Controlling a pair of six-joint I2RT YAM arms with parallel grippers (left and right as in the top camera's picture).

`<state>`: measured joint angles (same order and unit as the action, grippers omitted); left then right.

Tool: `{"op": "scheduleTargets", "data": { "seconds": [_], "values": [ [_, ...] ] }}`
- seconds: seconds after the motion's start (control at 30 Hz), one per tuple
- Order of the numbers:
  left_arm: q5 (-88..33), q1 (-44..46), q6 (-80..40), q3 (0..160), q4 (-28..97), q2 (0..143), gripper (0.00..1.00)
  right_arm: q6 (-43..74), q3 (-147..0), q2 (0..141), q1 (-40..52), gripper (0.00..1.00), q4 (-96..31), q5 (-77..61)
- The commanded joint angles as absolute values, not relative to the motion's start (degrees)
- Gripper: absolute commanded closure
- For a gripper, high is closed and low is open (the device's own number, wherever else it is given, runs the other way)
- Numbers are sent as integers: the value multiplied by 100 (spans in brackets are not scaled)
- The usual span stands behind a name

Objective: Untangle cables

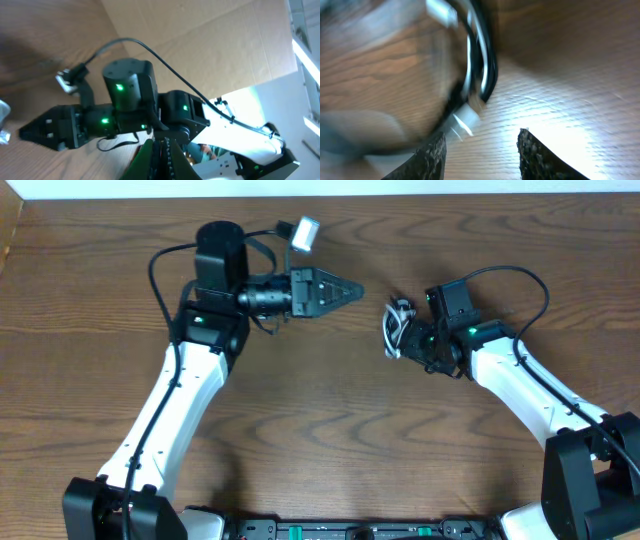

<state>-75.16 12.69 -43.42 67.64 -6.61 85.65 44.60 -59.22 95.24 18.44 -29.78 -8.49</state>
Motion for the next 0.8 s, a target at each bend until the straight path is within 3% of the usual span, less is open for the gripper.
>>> {"op": "scheduleTargets", "data": {
  "seconds": [0.0, 0.1, 0.27, 0.43, 0.6, 0.77],
  "values": [
    [-7747, 985, -4530, 6890, -696, 8486, 93, 4324, -5955, 9583, 1804, 61, -3183, -639],
    [-7732, 954, -4211, 6879, -685, 8497, 93, 4101, -5955, 9579, 1802, 66, -3336, -657],
    [-7078, 974, -3546, 6873, 209, 8552, 93, 3942, -5955, 9579, 1802, 66, -3612, -685],
    [-4864, 1162, -2742, 6869, 1734, 8578, 92, 3758, -5968, 9437, 1551, 62, -3776, -1127],
    [-2353, 1837, -2749, 6871, 1968, 8600, 75, 3411, -6012, 8888, 805, 55, -4246, -1417],
    [-1833, 2429, -2961, 7048, 1579, 8901, 68, 3037, -6012, 8106, 161, 40, -4777, -1455]
  ]
}}
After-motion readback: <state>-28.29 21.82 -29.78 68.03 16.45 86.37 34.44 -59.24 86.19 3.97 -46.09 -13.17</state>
